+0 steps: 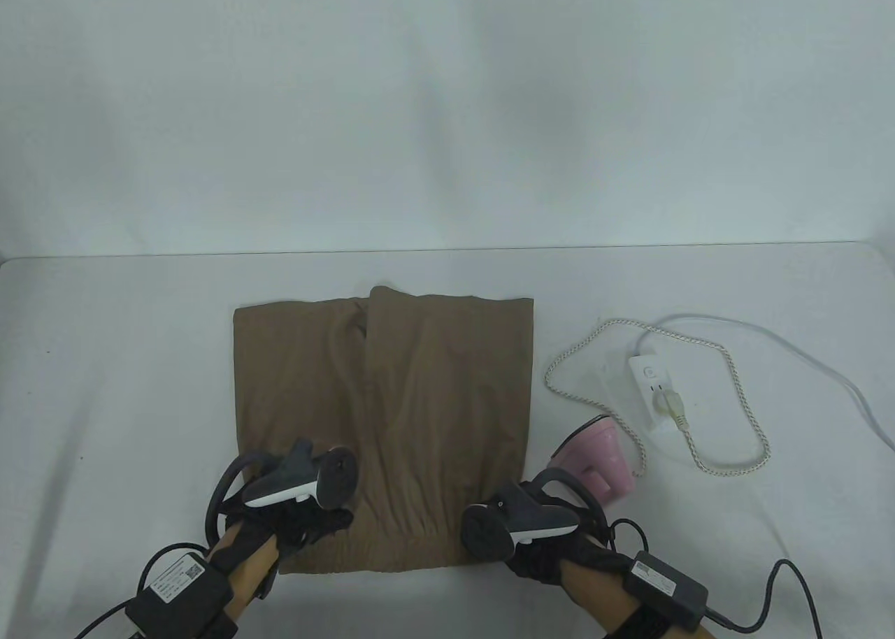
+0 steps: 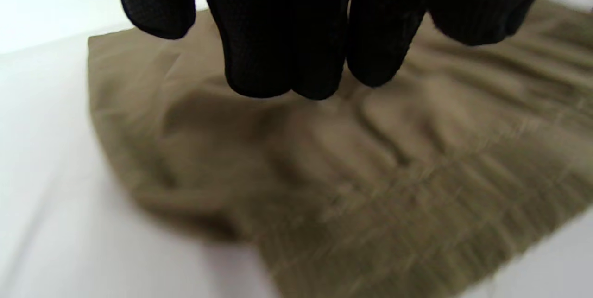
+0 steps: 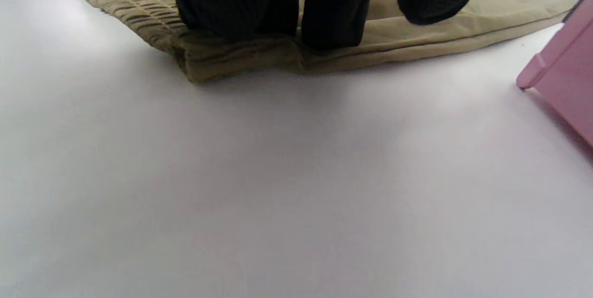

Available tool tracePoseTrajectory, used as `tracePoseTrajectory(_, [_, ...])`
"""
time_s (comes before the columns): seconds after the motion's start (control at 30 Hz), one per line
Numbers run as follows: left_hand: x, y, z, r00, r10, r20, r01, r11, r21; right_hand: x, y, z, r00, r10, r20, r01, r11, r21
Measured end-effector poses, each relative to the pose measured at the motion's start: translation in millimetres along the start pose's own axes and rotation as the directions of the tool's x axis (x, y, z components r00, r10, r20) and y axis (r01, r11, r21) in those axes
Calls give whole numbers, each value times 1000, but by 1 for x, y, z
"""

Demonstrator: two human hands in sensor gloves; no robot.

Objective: Iron shorts with electric iron on table

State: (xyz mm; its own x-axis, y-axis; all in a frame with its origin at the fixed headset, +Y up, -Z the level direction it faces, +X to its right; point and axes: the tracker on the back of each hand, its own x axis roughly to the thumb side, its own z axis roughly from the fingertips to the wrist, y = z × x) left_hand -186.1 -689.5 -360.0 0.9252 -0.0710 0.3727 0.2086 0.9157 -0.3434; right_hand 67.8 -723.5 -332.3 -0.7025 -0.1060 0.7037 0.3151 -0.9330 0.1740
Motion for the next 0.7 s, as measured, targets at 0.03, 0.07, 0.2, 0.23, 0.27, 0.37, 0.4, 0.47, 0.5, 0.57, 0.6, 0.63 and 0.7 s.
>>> tracePoseTrajectory(0.03, [5,5,-2,1000,16,23,-17,999,31,-1,0,-1,1000,-9,0,9,1000,0])
tracePoseTrajectory(0.07, [9,8,-3,999,20,34,-22,999,49,-2,0,-2,1000,-20,0,20,1000,-1])
tracePoseTrajectory(0.2, [31,8,-7,993,3,121,-22,988,154,-5,0,-2,998,-65,0,65,998,2])
tracePoseTrajectory(0.23, [35,5,-8,990,9,141,-35,983,180,-6,0,-2,997,-72,0,72,997,3])
tracePoseTrajectory(0.27, [41,1,-10,986,22,166,-55,978,201,-7,0,-2,997,-82,0,82,997,10])
tracePoseTrajectory(0.37, [59,-16,-21,967,57,248,-103,979,176,-9,0,-2,993,-119,4,119,993,20])
tracePoseTrajectory(0.4, [64,-22,-26,961,56,269,-95,986,134,-9,0,-2,992,-123,6,123,992,21])
tracePoseTrajectory(0.47, [72,-30,-33,958,33,285,-44,999,32,-10,0,-2,991,-130,11,130,991,27])
tracePoseTrajectory(0.5, [75,-34,-36,956,22,293,-27,999,16,-10,1,-2,991,-130,13,130,991,29])
tracePoseTrajectory(0.57, [77,-41,-39,950,30,311,-30,1000,-6,-9,1,-3,992,-128,16,128,991,30])
tracePoseTrajectory(0.6, [77,-46,-41,950,46,310,-35,999,-40,-9,1,-3,991,-131,17,130,991,30])
tracePoseTrajectory(0.63, [77,-50,-42,950,56,307,-39,997,-59,-9,1,-3,991,-134,18,133,991,31])
tracePoseTrajectory(0.7, [76,-54,-43,952,52,301,-37,998,-56,-10,0,-4,990,-140,18,139,990,30])
